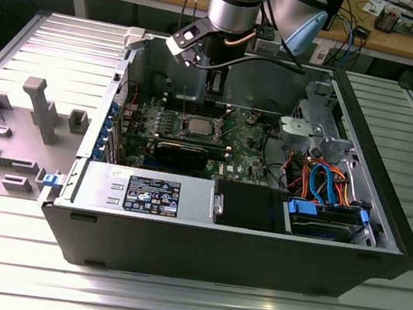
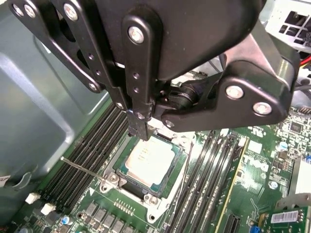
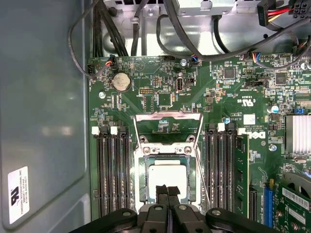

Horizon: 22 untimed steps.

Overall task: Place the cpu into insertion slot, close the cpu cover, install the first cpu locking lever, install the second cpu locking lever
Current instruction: 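Close the cpu cover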

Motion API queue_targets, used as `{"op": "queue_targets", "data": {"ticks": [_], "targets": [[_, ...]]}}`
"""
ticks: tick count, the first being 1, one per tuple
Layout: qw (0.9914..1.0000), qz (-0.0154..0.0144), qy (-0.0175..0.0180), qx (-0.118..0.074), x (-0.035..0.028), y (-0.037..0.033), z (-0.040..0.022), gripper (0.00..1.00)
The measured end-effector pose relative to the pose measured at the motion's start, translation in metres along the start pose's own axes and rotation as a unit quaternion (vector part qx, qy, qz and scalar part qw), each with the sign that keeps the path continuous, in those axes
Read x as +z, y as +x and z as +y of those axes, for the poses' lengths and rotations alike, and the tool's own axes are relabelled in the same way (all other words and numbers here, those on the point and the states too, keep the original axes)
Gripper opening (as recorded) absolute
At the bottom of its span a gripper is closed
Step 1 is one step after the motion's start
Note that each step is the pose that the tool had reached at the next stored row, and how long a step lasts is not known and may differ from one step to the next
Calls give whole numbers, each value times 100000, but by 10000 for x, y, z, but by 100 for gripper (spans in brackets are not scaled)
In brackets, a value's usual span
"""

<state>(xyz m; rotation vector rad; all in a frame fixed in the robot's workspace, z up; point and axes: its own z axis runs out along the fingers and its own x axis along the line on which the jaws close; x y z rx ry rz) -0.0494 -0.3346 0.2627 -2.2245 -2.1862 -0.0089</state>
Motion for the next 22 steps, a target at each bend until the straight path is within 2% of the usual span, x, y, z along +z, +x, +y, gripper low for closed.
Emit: {"op": "queue_targets", "data": {"ticks": [4, 12, 16, 19, 22], "targets": [[100000, -158, -3, 9, 0, 2, 38, 11], [100000, -166, 0, 10, -3, 2, 41, 11], [100000, -182, -2, 9, -58, 3, 40, 11], [99999, -454, -10, 12, -62, 4, 64, 11], [99996, -859, -15, 19, -63, 10, 144, 11]]}}
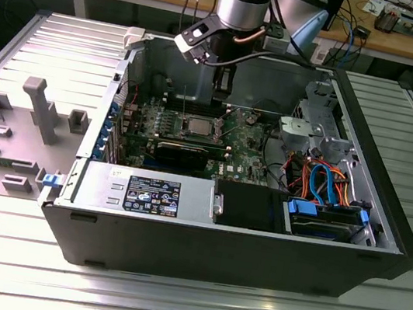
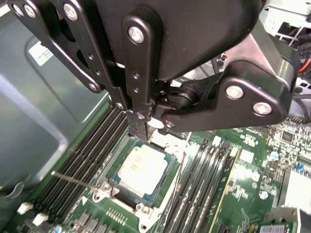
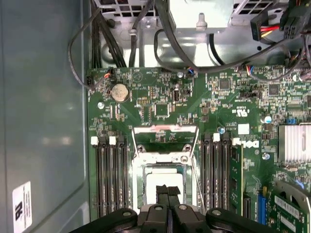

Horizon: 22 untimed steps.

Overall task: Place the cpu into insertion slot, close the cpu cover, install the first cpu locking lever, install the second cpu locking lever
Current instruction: 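Close the cpu cover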

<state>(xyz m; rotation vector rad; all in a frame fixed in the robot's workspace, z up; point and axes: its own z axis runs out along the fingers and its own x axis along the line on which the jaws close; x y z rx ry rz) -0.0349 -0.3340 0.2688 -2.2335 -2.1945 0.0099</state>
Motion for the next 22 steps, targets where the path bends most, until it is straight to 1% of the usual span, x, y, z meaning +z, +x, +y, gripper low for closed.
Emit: {"op": "queue_targets", "data": {"ticks": [2, 3, 5, 7, 10, 13, 14, 22], "targets": [[100000, -199, -3, 2, 0, 3, 30, 11], [100000, -249, -4, 3, -1, 4, 39, 11], [99999, -474, -11, 3, -1, 11, 74, 11], [99996, -935, -15, 12, -2, 20, 135, 11], [99992, -1272, -19, 11, -3, 27, 193, 11], [99990, -1414, -26, 14, -3, 29, 225, 11], [99989, -1453, -37, 18, -2, 30, 226, 11], [99989, -1458, -39, 18, -2, 30, 227, 11]]}}
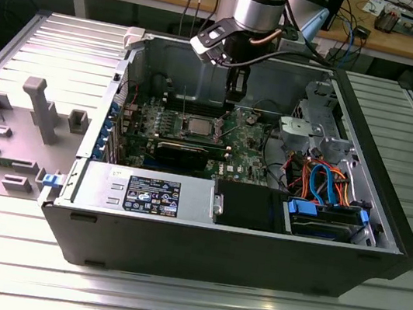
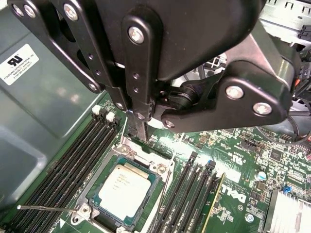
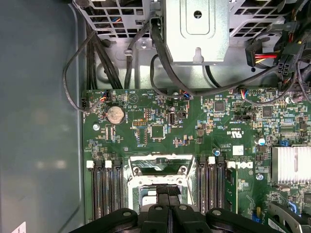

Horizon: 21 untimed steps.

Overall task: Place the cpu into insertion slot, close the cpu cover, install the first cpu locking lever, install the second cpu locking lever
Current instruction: 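Close the cpu cover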

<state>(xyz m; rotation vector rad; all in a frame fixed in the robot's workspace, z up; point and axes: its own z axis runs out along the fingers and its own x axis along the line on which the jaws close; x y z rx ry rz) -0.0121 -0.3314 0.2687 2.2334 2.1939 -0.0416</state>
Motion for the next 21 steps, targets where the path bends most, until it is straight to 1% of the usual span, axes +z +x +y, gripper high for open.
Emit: {"op": "queue_targets", "data": {"ticks": [3, 6, 11, 18, 21], "targets": [[100000, 1, -2, -1, 0, 0, 0, 11], [100000, -11, 0, -3, 0, 0, 21, 11], [100000, -53, -1, -5, -1, 3, 98, 11], [100000, -105, -1, 2, -2, 14, 158, 11], [100000, -200, -3, -2, -2, 25, 189, 11]]}}
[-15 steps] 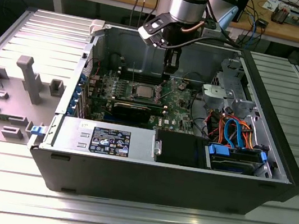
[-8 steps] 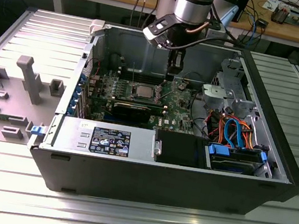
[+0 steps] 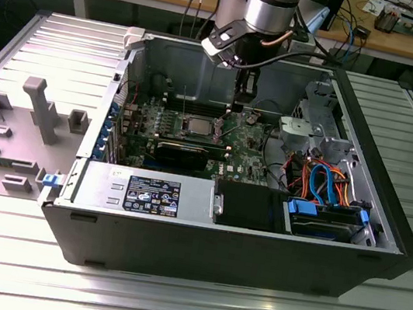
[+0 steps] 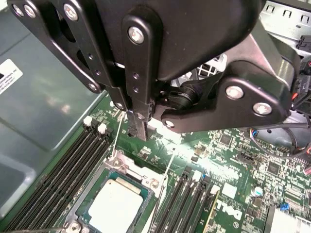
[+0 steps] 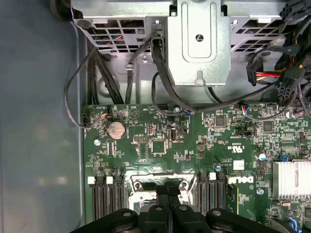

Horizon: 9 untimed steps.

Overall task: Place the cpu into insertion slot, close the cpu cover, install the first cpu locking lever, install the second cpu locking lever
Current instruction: 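Close the cpu cover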

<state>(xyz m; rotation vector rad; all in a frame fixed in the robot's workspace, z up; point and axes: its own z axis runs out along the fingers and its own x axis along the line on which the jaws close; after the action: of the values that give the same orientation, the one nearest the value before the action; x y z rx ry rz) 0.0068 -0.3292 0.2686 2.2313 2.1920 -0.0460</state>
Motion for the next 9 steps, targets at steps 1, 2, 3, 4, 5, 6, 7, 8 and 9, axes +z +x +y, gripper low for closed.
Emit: {"op": "queue_targets", "data": {"ticks": [1, 2, 3, 4, 5, 6, 7, 8, 9], "targets": [[100000, -31, -1, 6, 0, 3, 7, 11], [100000, -78, -2, 2, 0, 8, 24, 11], [100000, -121, -2, 6, 0, 14, 43, 11], [100000, -144, -4, 8, 0, 16, 53, 11], [100000, -183, -5, 7, 0, 21, 72, 11], [100000, -241, -4, 3, 0, 26, 94, 11], [100000, -301, -6, 4, 0, 31, 113, 11], [99999, -344, -7, 4, 1, 35, 126, 11], [99999, -383, -7, 5, 1, 38, 138, 11]]}}
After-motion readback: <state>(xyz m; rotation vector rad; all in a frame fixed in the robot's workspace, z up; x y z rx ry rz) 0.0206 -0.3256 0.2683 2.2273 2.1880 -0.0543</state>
